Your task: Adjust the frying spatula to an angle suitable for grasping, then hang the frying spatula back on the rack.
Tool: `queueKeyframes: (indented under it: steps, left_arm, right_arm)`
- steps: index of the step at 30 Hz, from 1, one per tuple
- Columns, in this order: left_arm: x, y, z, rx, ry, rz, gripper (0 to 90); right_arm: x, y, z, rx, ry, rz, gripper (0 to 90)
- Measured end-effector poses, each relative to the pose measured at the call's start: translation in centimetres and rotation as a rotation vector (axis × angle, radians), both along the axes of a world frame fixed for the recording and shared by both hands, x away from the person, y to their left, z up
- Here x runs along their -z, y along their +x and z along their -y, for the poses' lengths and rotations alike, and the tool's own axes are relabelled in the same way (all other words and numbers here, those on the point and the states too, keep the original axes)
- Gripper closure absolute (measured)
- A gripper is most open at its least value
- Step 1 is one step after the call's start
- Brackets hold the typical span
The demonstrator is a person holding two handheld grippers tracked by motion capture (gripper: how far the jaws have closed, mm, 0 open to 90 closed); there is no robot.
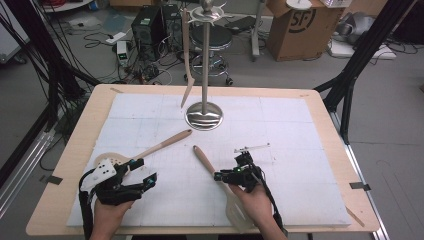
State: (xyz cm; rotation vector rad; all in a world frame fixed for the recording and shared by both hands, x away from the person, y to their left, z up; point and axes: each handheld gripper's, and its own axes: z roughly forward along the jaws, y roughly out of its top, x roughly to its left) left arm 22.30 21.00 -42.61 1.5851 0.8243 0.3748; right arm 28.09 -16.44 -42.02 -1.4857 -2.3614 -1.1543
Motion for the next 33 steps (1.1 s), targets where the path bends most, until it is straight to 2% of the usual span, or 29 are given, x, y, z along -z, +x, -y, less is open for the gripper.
queueKeyframes:
  steps: [9,12,19,23,27,29,33]
  left_arm:
    - [0.0,0.2,0.3,0.010,0.000,-0.001,27.4]
    - [0.0,0.3,0.3,0.010,-0.002,-0.001,27.4]
    - [0.0,0.2,0.4,0.011,-0.002,0.000,27.4]
    - [-0.1,0.2,0.3,0.010,-0.004,0.001,27.4]
    - [0.0,0.2,0.3,0.008,-0.005,-0.001,27.4]
    - [0.0,0.1,0.3,0.010,-0.002,-0.001,27.4]
    - [-0.1,0.1,0.3,0.008,0.001,0.002,27.4]
  right_arm:
    - [0.0,-0.3,-0.7,-0.013,-0.062,-0.002,64.1]
    - [0.2,-0.1,-0.9,-0.013,-0.104,0.000,63.8]
    - [0.8,0.3,-1.6,-0.021,-0.213,-0.035,63.5]
    - [1.4,0.7,-2.0,-0.031,-0.242,-0.054,64.6]
    - [1.6,0.5,-2.2,-0.022,-0.257,-0.007,69.1]
    - [1.8,0.4,-2.1,-0.012,-0.247,0.014,71.2]
    - [2.1,-0.1,-2.2,0.002,-0.249,0.063,71.5]
